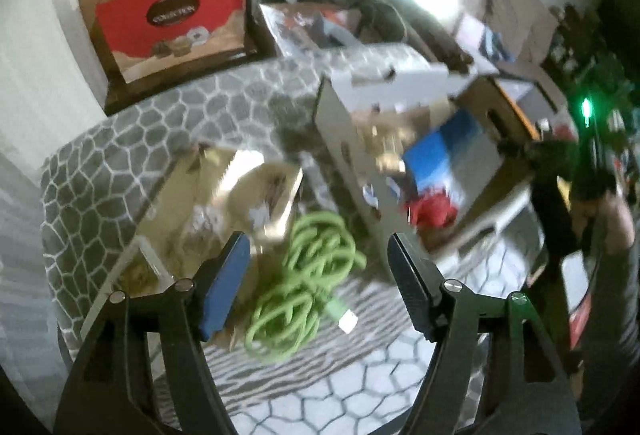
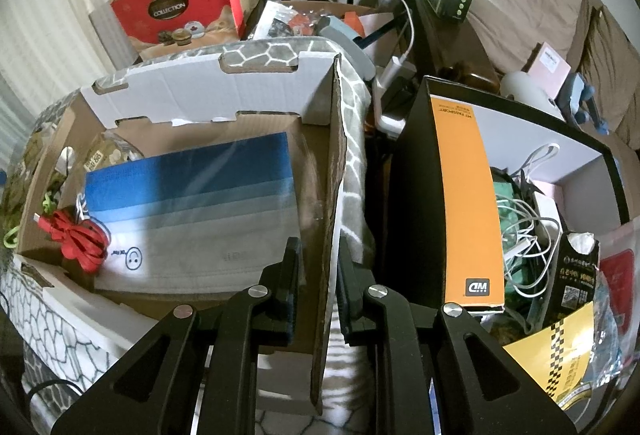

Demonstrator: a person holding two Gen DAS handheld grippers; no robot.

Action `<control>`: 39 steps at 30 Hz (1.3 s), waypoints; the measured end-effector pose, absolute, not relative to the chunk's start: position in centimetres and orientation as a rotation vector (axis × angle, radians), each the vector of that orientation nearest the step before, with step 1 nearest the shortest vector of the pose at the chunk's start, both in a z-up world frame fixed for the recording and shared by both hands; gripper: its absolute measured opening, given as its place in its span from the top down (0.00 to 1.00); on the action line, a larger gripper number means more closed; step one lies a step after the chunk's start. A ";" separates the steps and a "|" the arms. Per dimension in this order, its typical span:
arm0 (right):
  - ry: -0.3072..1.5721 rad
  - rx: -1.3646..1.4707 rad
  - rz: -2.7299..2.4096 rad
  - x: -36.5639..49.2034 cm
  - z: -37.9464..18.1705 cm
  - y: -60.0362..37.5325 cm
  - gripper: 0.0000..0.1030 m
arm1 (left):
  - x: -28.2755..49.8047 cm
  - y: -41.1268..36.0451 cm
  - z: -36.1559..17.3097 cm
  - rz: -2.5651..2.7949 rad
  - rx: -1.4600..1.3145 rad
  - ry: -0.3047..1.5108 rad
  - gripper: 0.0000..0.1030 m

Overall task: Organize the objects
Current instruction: 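Close the left gripper on the green cable coil, then lift the green cable with the left gripper and drop it into the tray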

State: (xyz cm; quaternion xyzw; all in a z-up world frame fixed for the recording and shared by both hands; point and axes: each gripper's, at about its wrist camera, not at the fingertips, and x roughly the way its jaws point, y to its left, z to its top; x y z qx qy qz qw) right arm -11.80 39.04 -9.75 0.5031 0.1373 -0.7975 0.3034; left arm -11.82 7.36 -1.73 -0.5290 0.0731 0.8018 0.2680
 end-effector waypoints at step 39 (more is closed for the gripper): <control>0.343 1.337 -2.105 -11.1 -9.6 38.7 0.84 | -10.4 8.6 3.0 2.237 -1.236 0.068 0.85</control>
